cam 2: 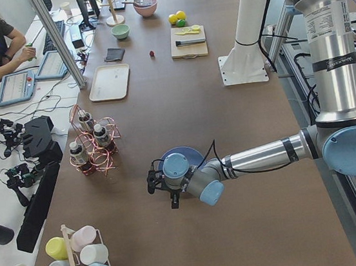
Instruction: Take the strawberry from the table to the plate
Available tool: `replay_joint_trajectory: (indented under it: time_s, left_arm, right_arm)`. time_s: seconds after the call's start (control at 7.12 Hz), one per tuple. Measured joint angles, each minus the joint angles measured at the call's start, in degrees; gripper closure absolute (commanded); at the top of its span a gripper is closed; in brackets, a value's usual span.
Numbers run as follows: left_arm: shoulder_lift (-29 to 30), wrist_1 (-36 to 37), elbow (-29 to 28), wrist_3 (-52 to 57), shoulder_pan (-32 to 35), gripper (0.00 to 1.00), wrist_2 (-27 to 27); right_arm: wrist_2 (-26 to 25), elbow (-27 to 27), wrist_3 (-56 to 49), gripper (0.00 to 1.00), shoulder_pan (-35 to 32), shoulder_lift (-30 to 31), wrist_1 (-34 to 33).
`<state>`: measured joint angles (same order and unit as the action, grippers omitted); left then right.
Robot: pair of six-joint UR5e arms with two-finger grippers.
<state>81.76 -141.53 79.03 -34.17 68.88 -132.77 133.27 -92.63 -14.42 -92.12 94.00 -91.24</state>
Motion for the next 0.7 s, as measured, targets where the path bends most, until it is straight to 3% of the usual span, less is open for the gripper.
replay_joint_trajectory:
  time_s: [0.28, 0.42, 0.56, 0.7]
  left_arm:
    - [0.06, -3.16, -1.48, -2.20, -2.58, 0.17, 0.98]
    - [0.06, -3.98, -1.66, -3.03, -3.50, 0.44, 1.10]
    - [0.05, -4.68, -1.75, -3.94, -4.25, 0.85, 1.16]
    - [0.01, -5.24, -1.79, -4.57, -4.66, 1.00, 1.19]
  right_arm:
    - [-0.03, -0.01, 0.00, 0.00, 0.13, 0.01, 0.03]
    - [-0.03, -0.01, 0.00, 0.00, 0.16, 0.03, 0.07]
    - [-0.03, -0.01, 0.00, 0.00, 0.18, 0.04, 0.09]
    - [-0.03, -0.01, 0.00, 0.00, 0.18, 0.04, 0.09]
